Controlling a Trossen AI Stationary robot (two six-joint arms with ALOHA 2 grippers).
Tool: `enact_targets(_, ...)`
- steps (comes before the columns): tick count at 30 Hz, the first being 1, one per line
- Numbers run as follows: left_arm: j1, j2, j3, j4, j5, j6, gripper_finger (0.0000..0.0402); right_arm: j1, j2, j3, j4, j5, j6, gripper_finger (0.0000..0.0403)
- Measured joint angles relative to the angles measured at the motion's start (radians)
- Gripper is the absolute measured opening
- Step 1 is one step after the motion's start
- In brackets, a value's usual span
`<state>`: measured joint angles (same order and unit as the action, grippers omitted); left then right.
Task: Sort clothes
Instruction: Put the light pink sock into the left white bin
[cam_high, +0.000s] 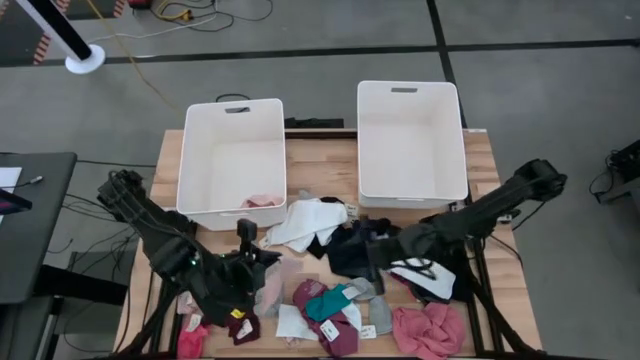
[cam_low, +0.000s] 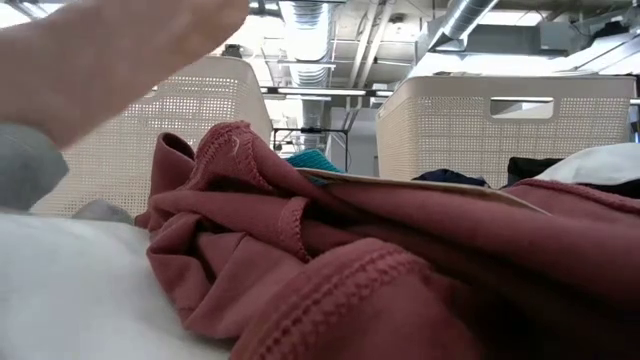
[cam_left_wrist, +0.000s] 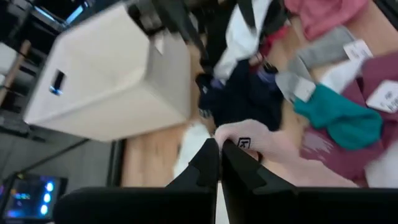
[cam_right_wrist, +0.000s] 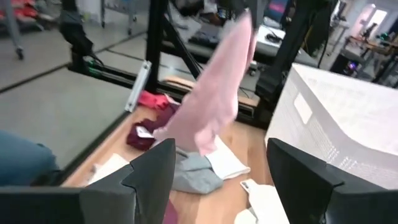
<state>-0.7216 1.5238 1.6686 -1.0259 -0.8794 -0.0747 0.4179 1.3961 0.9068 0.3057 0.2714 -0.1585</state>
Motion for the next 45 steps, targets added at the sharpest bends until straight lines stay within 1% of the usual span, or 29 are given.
enact_targets(6,0.029,0.000,0.080,0.045,-0.029,0.135,0.0000,-0.052,0.095,0.050,0.003,0.000,0.002,0.0269)
enact_targets(11,0.057,0.000,0.123,0.085,-0.038,0.238,0.0000,-0.088,0.153,0.075,0.030,-0.082,0.035,0.0269)
enact_targets(16,0.082,0.000,0.132,0.127,-0.037,0.315,0.0000,-0.108,0.214,0.125,0.035,-0.091,0.035,0.0269)
enact_targets(22,0.100,0.000,0.132,0.133,-0.016,0.325,0.0000,-0.122,0.248,0.169,0.031,-0.091,0.022,0.0269)
enact_targets(29,0.100,0.000,0.132,0.132,0.011,0.315,0.0000,-0.127,0.243,0.174,0.113,-0.091,0.004,0.0264)
enact_targets(31,0.100,0.000,0.132,0.133,0.011,0.316,0.0000,-0.130,0.244,0.174,0.112,-0.091,0.003,0.0250)
enact_targets(34,0.099,0.000,0.132,0.138,0.011,0.316,0.0000,-0.135,0.245,0.174,0.089,-0.091,0.020,0.0208)
enact_targets(36,0.099,0.000,0.132,0.143,0.011,0.318,0.0000,-0.141,0.245,0.174,0.073,-0.091,0.031,0.0168)
enact_targets(39,0.099,0.000,0.132,0.147,0.011,0.318,0.0000,-0.146,0.246,0.174,0.060,-0.091,0.034,0.0096)
enact_targets(42,0.099,0.000,0.132,0.146,0.010,0.317,0.0000,-0.146,0.246,0.173,0.066,-0.091,0.001,0.0024)
enact_targets(43,0.099,0.000,0.132,0.144,0.010,0.316,0.0000,-0.144,0.246,0.173,0.068,-0.091,-0.012,0.0014)
enact_targets(45,0.098,0.000,0.132,0.119,0.010,0.291,0.0002,-0.138,0.239,0.173,0.065,-0.091,-0.024,0.0012)
